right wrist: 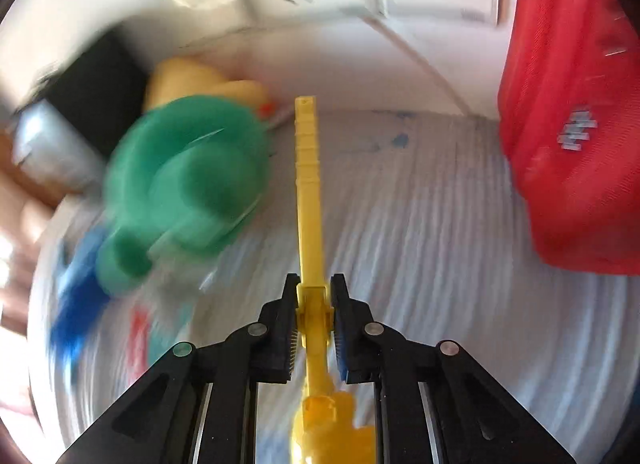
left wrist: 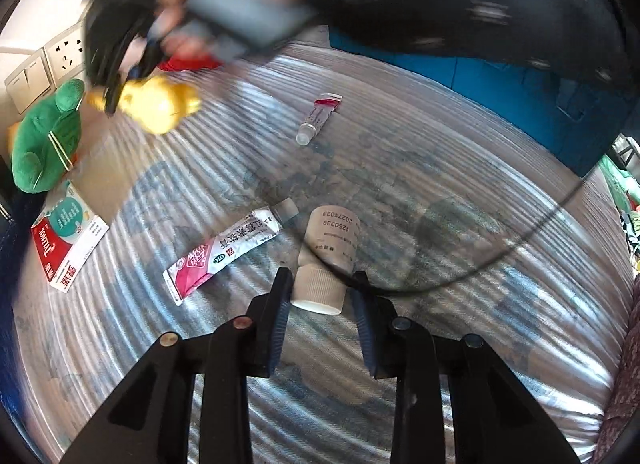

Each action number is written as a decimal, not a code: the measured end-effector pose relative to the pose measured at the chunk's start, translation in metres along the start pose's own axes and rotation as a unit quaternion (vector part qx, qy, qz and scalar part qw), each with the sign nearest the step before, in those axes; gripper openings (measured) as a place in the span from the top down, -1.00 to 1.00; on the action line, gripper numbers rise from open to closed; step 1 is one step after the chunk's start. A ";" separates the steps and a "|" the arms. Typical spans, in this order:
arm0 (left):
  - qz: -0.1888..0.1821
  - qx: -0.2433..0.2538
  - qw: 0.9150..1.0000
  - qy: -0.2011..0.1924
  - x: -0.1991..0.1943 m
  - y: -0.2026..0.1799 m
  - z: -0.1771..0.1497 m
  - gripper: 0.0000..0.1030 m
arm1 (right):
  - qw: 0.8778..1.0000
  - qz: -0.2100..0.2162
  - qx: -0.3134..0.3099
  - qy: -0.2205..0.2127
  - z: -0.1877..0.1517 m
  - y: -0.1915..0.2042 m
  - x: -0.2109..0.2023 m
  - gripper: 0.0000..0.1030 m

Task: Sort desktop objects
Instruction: 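Grasp the white pill bottle with left gripper while right grasps the yellow snowball clip, then carry the pill bottle and yellow clip into the blue crate and open both grippers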

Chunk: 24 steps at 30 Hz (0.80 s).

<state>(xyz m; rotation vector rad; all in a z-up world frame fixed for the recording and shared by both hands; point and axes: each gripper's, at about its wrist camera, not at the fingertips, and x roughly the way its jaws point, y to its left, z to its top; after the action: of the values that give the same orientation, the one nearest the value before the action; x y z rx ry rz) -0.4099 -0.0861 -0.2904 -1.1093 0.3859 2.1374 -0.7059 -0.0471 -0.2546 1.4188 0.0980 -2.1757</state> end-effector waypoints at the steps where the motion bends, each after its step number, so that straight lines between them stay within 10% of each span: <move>1: 0.001 0.000 1.000 0.000 0.000 -0.002 0.000 0.42 | 1.000 0.002 -0.010 -0.004 -0.010 0.001 -0.015 0.72; 12: 0.018 -0.078 0.997 -0.010 -0.002 -0.003 0.000 0.52 | 0.997 0.040 0.058 -0.013 -0.198 -0.024 -0.153 0.72; 24: 0.095 -0.095 0.989 -0.053 -0.069 -0.041 0.019 0.52 | 0.997 0.055 0.041 -0.032 -0.232 0.013 -0.186 0.72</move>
<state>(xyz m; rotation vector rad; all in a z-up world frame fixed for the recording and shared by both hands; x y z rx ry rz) -0.3655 -0.0770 -0.2217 -1.0928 0.2499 2.4318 -0.4514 0.0941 -0.1932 1.3642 -0.0911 -2.1546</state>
